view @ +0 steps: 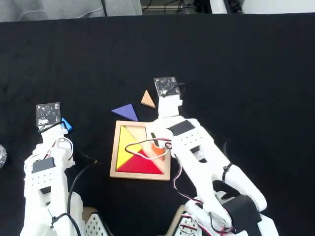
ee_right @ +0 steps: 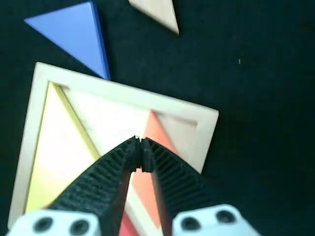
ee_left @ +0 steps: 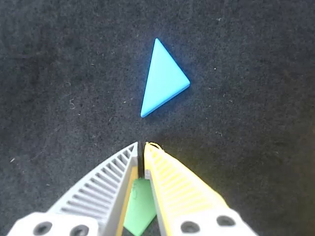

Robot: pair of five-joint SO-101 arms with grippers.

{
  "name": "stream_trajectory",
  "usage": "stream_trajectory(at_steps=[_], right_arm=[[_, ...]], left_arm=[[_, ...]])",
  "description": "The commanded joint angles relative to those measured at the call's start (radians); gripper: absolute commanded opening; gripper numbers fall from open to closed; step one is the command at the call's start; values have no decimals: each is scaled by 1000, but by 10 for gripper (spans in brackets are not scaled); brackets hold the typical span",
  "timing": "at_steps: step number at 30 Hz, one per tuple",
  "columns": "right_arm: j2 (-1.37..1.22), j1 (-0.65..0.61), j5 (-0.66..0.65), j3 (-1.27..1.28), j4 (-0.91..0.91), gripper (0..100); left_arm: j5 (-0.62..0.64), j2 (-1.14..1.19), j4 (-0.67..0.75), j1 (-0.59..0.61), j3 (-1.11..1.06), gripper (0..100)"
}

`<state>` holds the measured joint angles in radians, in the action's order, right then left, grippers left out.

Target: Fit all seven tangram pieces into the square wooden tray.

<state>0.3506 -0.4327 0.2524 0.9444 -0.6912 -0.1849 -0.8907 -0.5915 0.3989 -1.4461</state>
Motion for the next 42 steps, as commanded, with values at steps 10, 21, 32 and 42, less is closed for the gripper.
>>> stream_trajectory(at_steps=[10,21,32,42], right_arm=[[-113,37,-32,-59,152,11],[-209,32,-32,-117,150,11],[-206,32,-72,-117,83,11],[-205,29,-74,-119,-58,11]], left_arm=[[-6,-12,-9,1,4,30],[-6,-12,-9,1,4,30],[-6,-12,-9,1,4,30],[-6,-12,-9,1,4,30]])
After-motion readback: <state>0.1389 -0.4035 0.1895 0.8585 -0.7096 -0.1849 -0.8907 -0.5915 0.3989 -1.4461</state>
